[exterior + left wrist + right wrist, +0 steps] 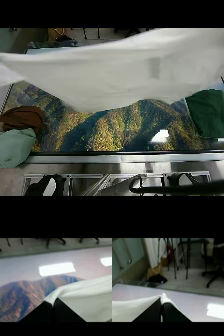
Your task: Fold the shirts.
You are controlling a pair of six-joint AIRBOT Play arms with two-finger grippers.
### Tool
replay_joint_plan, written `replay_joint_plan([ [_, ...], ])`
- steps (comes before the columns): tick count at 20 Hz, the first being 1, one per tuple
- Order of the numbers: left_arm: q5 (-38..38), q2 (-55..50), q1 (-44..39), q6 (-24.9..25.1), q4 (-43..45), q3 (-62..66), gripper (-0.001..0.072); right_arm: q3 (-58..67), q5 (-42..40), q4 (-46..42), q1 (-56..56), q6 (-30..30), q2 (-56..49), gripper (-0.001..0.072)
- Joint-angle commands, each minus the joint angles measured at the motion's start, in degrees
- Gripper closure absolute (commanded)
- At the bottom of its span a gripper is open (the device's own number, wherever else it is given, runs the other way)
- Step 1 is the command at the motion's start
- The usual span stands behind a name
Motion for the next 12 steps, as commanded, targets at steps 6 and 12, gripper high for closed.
replay_joint_plan([
  [6, -3.0, 0.5, -7.7, -4.0, 21.6, 9.5, 0.0691, 7.5, 0.1, -1.6, -0.4, 0.5, -0.9, 0.069],
  [12, 1.0, -19.0, -16.2, -3.0, 21.7, -4.3, 0.0691, -6.7, 9.3, 5.9, 4.2, -5.7, -16.6, 0.0691],
])
